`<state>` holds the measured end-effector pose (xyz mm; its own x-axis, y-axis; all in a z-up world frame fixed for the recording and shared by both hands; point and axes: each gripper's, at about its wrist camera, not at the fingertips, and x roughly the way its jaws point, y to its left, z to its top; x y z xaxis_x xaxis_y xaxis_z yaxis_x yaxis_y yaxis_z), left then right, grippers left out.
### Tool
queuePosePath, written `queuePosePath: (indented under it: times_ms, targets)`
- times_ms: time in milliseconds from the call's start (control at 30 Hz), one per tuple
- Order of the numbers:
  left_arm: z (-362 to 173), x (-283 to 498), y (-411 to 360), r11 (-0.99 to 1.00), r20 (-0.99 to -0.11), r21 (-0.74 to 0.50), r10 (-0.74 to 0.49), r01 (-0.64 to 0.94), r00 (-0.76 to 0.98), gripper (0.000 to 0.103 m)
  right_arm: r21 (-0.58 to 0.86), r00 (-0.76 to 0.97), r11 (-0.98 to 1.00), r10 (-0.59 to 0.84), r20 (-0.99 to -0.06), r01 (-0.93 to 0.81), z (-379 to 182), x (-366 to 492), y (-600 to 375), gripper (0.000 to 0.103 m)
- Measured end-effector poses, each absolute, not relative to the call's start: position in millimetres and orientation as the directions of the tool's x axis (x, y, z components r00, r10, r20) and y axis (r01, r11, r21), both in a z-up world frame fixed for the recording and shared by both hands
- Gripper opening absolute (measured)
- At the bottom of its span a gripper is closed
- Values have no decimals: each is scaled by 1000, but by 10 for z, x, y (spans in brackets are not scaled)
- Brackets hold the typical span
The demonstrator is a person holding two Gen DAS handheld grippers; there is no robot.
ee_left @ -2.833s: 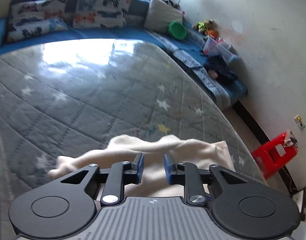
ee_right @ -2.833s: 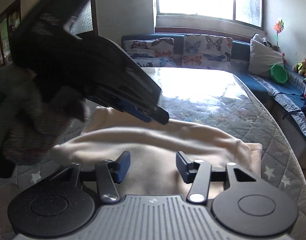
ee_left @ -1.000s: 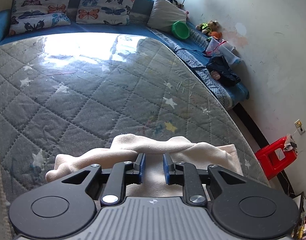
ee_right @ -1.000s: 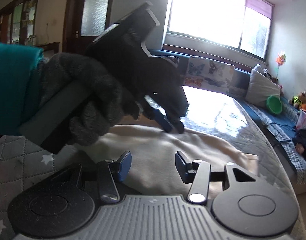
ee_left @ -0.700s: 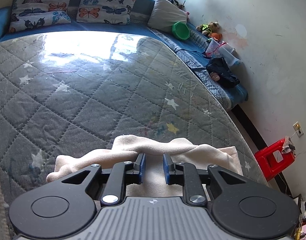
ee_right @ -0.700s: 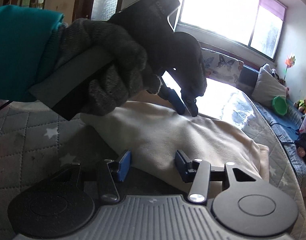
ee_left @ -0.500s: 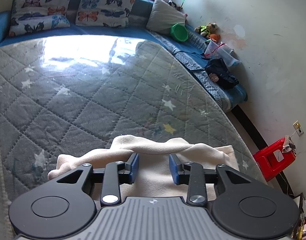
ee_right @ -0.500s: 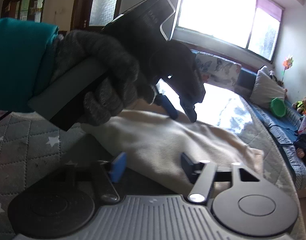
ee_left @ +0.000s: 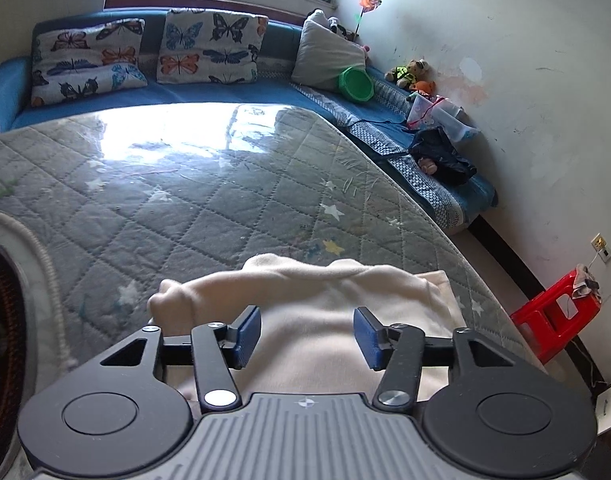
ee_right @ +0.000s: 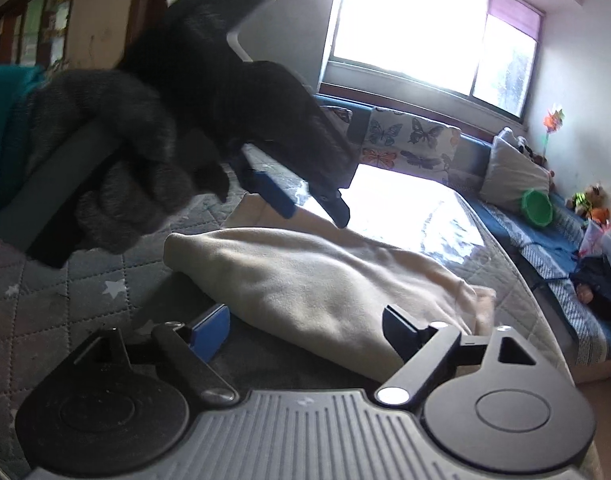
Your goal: Fold clothes
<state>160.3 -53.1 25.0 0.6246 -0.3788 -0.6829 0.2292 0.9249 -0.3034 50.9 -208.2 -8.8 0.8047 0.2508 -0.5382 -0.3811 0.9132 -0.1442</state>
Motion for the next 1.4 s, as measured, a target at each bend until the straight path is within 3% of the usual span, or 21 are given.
queuePosePath:
  times_ms: [67, 133, 267, 833, 1400]
  targets:
    - [264, 1513, -503, 928, -679, -294, -370, 227, 634, 62, -134, 807, 921, 244, -538, -367, -77, 463, -2103, 89]
    - [283, 1418, -463, 930, -676, -294, -365, 220, 640, 67, -136, 814, 928, 225, -535, -346, -68, 421, -2114, 99]
    - [304, 1206, -389, 938, -671, -271, -344, 214, 657, 75, -130, 823, 937, 213, -527, -325, -53, 360, -2150, 103]
    - [355, 467, -268, 955, -631, -199, -295, 218, 717, 103, -29, 803, 960, 216, -555, -278, -8, 252, -2250, 103]
    - [222, 165, -93, 975, -652, -161, -221, 152, 725, 103, -35, 798, 971, 172, -578, -235, 10, 208, -2228, 103]
